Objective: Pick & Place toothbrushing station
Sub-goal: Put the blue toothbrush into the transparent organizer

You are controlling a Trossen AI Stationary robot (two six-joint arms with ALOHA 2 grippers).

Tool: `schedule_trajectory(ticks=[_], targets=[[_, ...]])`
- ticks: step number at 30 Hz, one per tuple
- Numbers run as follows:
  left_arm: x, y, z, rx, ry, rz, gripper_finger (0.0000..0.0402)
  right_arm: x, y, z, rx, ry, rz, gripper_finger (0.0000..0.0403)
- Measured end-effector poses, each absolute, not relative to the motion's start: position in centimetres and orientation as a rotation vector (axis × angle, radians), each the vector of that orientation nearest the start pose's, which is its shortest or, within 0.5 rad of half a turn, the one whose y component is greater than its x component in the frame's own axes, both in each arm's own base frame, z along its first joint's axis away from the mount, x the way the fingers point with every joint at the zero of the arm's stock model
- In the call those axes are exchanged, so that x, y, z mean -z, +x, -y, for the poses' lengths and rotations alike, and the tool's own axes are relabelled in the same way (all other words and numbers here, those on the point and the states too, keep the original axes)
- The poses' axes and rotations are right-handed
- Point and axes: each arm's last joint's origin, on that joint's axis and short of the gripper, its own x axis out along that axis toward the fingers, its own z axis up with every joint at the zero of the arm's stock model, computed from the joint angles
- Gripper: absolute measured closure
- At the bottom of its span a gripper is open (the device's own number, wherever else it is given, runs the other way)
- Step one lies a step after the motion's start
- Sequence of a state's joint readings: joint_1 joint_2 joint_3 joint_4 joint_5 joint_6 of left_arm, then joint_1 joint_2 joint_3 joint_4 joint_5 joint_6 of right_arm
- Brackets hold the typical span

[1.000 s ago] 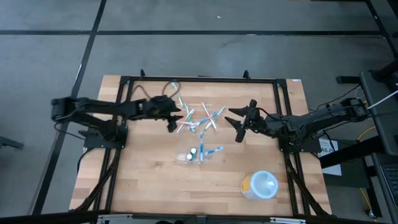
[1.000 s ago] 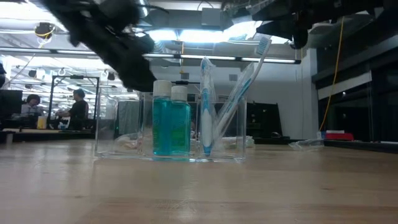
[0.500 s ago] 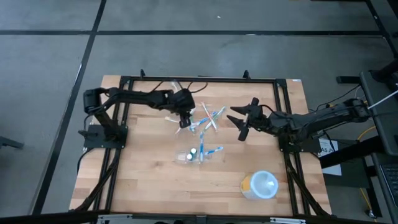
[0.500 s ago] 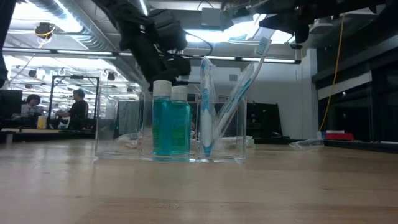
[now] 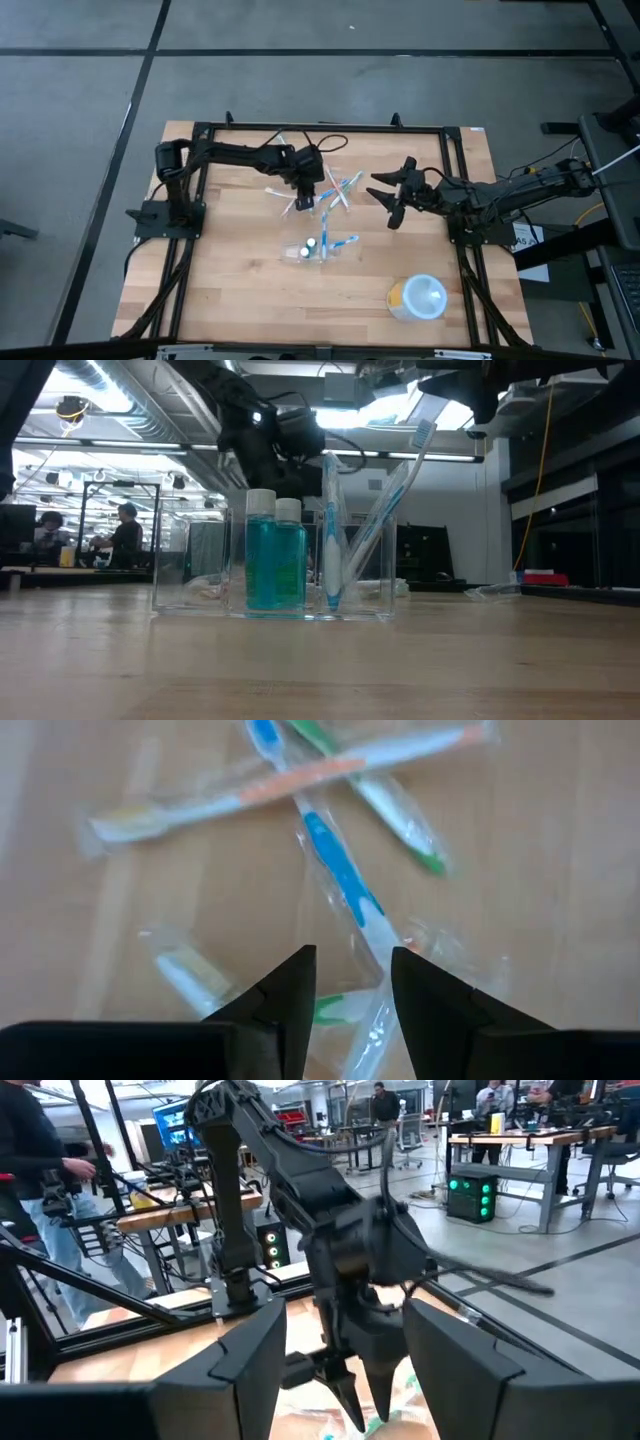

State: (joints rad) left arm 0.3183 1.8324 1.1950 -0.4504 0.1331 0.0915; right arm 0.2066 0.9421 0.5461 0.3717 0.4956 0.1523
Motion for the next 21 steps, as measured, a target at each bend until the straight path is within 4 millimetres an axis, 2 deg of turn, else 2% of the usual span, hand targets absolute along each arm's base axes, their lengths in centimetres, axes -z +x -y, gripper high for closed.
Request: schedule_trajectory(ticks=[14, 21], targets=[[-14.3, 36.2, -11.5, -0.088, -0.172, -1.077, 0.0274, -27.6, 20.5, -2.9, 0.276, 0.140, 0.002, 0.0197], [-13.4, 36.6, -11.0, -0.108, -0.176, -1.102, 0.0274, -27.7, 20.5, -2.9, 0.272, 0.142, 0.005, 0.0197]])
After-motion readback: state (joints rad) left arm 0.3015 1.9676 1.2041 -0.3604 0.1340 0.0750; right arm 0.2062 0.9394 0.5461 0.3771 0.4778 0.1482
